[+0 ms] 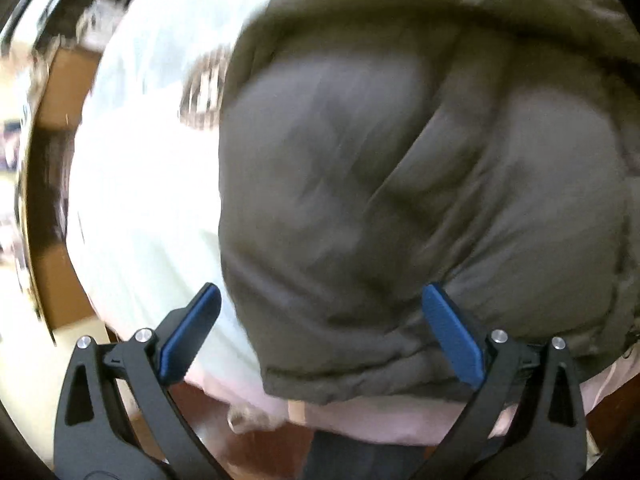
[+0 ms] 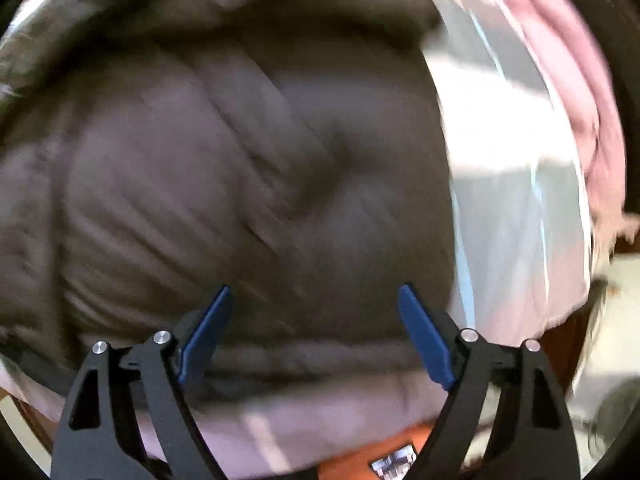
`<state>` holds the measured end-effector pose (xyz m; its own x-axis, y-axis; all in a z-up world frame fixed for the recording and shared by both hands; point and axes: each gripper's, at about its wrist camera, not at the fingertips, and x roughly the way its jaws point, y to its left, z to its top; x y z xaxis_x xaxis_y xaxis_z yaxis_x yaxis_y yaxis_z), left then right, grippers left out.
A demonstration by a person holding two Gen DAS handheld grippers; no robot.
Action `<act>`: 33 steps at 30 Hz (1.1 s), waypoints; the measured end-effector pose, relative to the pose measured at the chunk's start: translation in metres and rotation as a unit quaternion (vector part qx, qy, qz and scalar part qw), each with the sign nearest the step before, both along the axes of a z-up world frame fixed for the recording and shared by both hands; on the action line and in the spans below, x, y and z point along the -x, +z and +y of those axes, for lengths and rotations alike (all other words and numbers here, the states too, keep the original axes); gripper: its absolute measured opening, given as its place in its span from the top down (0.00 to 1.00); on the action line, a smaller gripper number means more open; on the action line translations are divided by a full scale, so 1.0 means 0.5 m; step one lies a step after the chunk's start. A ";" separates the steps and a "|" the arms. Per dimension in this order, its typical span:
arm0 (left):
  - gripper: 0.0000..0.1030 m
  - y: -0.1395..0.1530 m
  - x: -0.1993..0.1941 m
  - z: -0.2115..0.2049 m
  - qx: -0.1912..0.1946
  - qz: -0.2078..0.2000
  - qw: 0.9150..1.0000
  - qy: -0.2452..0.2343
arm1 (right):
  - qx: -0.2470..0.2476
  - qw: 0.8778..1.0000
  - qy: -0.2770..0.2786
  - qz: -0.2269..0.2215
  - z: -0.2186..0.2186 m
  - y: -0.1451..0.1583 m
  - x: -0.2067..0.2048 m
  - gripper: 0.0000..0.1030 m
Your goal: Fold large clothes
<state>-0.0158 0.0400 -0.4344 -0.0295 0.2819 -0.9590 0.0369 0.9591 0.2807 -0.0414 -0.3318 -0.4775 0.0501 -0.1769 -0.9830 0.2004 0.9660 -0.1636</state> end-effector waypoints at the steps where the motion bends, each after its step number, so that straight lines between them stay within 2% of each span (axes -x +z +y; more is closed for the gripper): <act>1: 0.02 0.008 -0.004 -0.014 0.002 -0.008 1.000 -0.006 | -0.006 1.000 0.005 -0.007 0.003 0.010 -0.006 0.17; 7: 0.02 0.006 -0.086 -0.077 0.033 -0.030 0.999 -0.009 | -0.065 0.996 0.011 -0.068 0.043 0.037 -0.123 0.17; 12: 0.02 -0.045 -0.105 -0.114 0.034 -0.011 0.999 0.000 | -0.073 0.996 0.017 -0.053 0.073 -0.014 -0.155 0.17; 16: 0.02 -0.060 -0.099 -0.107 0.037 -0.006 0.999 0.006 | -0.069 0.997 0.024 -0.041 0.061 -0.047 -0.161 0.17; 18: 0.02 -0.054 -0.099 -0.116 0.038 -0.009 0.999 0.005 | -0.071 0.996 0.024 -0.056 0.063 -0.039 -0.176 0.17; 20: 0.02 -0.030 -0.099 -0.109 0.043 -0.031 0.999 -0.003 | -0.070 0.993 0.035 -0.092 0.062 -0.009 -0.157 0.17; 23: 0.02 0.025 -0.120 -0.122 0.053 -0.076 0.996 -0.018 | -0.062 0.984 0.058 -0.155 0.064 0.051 -0.177 0.17; 26: 0.02 0.080 -0.173 -0.142 0.059 -0.135 0.989 -0.029 | -0.066 0.976 0.057 -0.200 0.042 0.092 -0.244 0.17; 28: 0.02 0.110 -0.227 -0.158 0.063 -0.175 0.982 -0.029 | -0.063 0.972 0.057 -0.221 0.060 0.109 -0.326 0.17; 30: 0.02 0.124 -0.287 -0.164 0.065 -0.196 0.978 -0.024 | -0.064 0.969 0.060 -0.233 0.080 0.128 -0.366 0.17; 33: 0.02 0.134 -0.379 -0.179 0.070 -0.231 0.970 -0.020 | -0.063 0.961 0.082 -0.258 0.078 0.157 -0.470 0.17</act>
